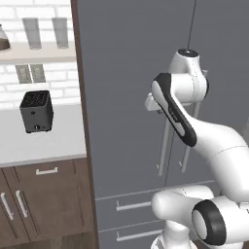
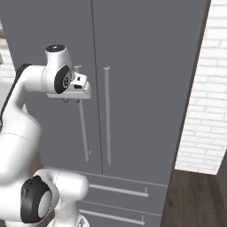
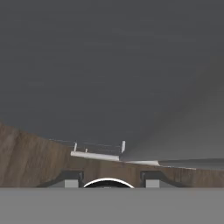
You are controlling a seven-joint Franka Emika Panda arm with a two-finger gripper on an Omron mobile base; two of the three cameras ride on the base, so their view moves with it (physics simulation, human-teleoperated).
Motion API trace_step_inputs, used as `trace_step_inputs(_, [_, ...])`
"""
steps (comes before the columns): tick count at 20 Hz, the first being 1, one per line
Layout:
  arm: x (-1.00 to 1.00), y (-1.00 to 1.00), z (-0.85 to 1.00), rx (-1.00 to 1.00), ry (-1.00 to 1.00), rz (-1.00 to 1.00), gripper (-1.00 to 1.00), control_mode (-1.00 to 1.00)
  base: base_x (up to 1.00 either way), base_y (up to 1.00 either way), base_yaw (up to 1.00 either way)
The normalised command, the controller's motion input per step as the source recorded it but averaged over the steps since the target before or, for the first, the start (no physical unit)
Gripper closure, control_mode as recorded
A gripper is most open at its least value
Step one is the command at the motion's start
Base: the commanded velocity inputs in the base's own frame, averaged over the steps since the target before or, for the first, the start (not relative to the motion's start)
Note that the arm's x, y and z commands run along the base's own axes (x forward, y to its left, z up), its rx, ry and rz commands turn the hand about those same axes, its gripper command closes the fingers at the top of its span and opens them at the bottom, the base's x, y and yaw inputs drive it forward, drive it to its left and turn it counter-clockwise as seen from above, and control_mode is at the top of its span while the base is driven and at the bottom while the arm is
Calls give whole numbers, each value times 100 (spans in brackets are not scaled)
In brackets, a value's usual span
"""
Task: Take the strawberry from the fridge and place it on top of the pancake, located on the dining counter.
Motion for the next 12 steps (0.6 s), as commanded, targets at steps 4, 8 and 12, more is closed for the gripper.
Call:
trace_step_inputs(4, [-2,0,0,0,0,0,-100,100,-13,0,0])
trace_step_inputs(8, [0,0,0,0,0,0,-100,100,-96,-23,0])
trace_step_inputs(12, [0,0,0,0,0,0,-100,100,-85,-42,0])
